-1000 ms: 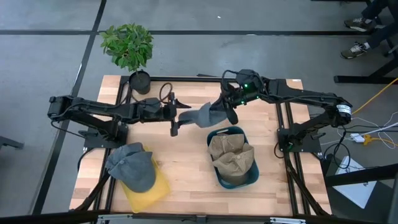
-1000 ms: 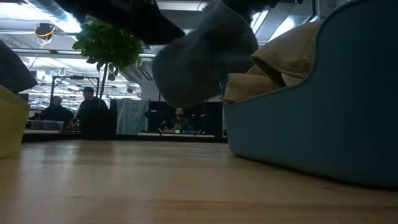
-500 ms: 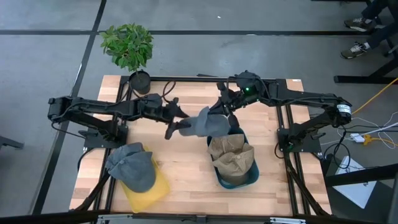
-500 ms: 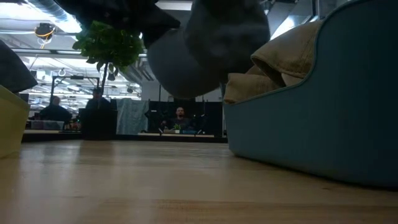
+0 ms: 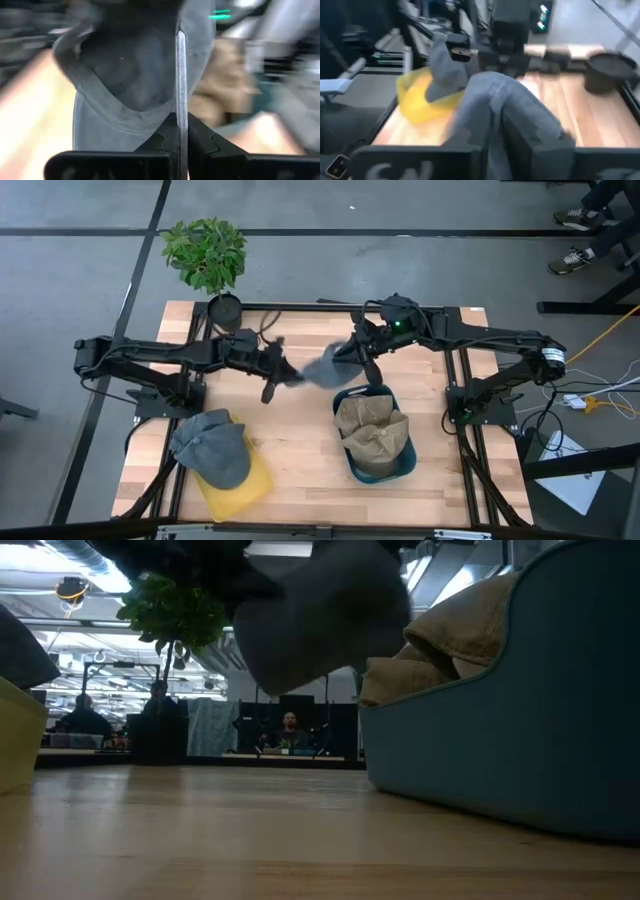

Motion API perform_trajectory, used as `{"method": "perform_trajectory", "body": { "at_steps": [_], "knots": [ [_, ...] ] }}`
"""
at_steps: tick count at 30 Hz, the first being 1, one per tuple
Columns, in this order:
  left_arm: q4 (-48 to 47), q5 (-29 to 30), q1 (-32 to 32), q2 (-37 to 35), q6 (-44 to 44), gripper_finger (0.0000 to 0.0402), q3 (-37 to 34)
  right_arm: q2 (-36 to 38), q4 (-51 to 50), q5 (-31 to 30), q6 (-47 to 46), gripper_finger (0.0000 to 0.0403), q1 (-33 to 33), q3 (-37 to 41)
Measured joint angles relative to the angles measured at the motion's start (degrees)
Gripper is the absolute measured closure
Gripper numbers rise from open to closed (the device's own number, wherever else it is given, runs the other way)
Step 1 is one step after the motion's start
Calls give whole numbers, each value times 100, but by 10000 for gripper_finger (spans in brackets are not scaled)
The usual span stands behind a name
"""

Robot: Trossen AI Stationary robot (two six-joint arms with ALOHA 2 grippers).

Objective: Pick & Place hat
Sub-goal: Put the blue cap into the yellow bin

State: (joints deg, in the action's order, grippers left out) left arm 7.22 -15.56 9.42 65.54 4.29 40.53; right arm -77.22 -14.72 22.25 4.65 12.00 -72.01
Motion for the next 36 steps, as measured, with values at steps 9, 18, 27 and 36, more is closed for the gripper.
{"method": "perform_trajectory", "body": {
  "at_steps": [9, 18, 27, 36],
  "knots": [
    [-1132, 3263, 176, -798, -142, 395, 0, 492, -453, -1412, -253, 239, 121, 0],
    [-1246, 1971, 69, -990, -86, 394, 7, 772, -232, -2287, -265, 205, 105, 0],
    [-2170, 2609, -216, -970, 449, 395, -13, 768, -225, -2114, 4, 211, 55, 0],
    [-1157, 4163, 54, -2050, 373, 394, 2, 766, -228, -2114, -135, 211, 8, 0]
  ]
}}
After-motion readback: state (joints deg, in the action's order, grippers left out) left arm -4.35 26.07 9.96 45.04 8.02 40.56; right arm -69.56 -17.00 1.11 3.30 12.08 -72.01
